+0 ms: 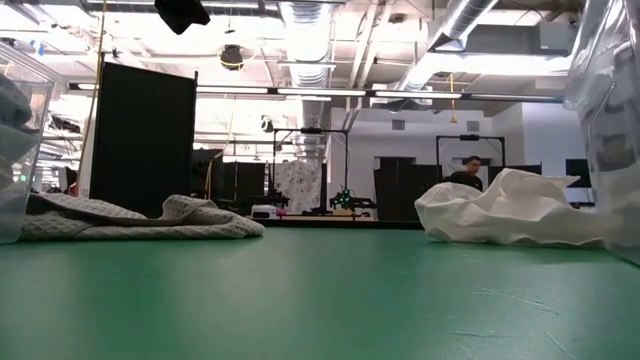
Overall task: Sort towels by color in basket
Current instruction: Put the brown towel into the right transparent bin
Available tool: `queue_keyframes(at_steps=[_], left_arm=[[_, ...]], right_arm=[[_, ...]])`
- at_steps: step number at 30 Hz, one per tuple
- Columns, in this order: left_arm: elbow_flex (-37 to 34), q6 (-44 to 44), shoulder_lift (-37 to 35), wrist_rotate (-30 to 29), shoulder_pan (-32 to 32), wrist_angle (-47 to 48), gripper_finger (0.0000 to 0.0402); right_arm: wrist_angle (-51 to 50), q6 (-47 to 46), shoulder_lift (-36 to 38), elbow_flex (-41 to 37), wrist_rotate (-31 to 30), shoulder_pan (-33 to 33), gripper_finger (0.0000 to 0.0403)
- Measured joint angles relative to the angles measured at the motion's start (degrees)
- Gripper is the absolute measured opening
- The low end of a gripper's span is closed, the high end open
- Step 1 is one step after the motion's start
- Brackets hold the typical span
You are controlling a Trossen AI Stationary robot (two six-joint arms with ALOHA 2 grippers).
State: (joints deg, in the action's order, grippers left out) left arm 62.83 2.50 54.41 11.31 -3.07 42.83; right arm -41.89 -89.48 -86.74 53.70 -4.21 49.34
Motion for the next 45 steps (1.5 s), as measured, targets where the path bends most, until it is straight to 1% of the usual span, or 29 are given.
queue_keyframes(at_steps=[3,6,10,15,20,22,25,27,30,31,36,39,41,43,45], left_arm=[[0.0,-0.02,0.0,0.0,0.0,0.0,0.0283],[0.0,-0.4,0.0,0.02,0.0,0.07,0.0283],[0.0,-0.44,0.0,0.02,0.0,0.61,0.0283],[0.0,-0.41,0.0,0.02,0.0,1.36,0.0283],[0.0,-0.41,0.0,0.02,0.0,1.68,0.0283],[0.0,-0.41,0.0,0.02,0.0,1.7,0.0283],[0.0,-0.41,0.0,0.02,0.0,1.7,0.0283],[0.0,-0.44,0.0,0.01,0.0,1.58,0.0283],[0.0,-1.4,0.0,0.02,0.0,1.28,0.0283],[0.0,-1.72,0.0,0.02,0.0,1.2,0.0283],[0.0,-2.74,0.0,0.01,0.0,1.6,0.0283],[0.0,-2.8,0.0,0.02,0.0,1.89,0.0283],[0.0,-2.8,0.0,0.02,0.0,1.97,0.0283],[0.0,-3.01,0.0,0.02,0.0,1.99,0.0283],[0.0,-3.21,0.0,0.02,0.04,1.97,0.0283]], right_arm=[[-3.05,0.26,3.05,0.96,-0.08,-0.28,0.0144],[-6.56,-1.79,7.24,2.6,-1.29,-0.46,0.0175],[-10.02,-3.73,11.11,5.48,-1.3,-0.44,0.0198],[-17.22,-5.87,14.24,11.56,-1.04,-0.42,0.0201],[-28.12,-6.6,13.05,20.14,-1.81,-0.53,0.0193],[-31.97,-4.99,11.66,23.37,-3.83,-1.14,0.019],[-35.04,-0.03,9.36,26.19,-9.37,-3.01,0.0188],[-35.08,4.24,7.15,26.27,-11.56,-5.16,0.0187],[-34.54,9.19,2.74,25.08,-11.44,-8.54,0.0187],[-33.65,10.97,1.35,24.37,-10.54,-9.49,0.0187],[-25.94,18.7,-4.02,19.56,-1.63,-12.59,0.0184],[-19.98,19.81,-5.28,15.66,1.87,-13.19,0.0176],[-16.01,19.73,-5.13,13.04,2.34,-12.85,0.017],[-11.26,18.37,-3.84,9.69,1.16,-12.14,0.0166],[-6.63,15.93,-2.0,6.11,-1.82,-11.04,0.0162]])
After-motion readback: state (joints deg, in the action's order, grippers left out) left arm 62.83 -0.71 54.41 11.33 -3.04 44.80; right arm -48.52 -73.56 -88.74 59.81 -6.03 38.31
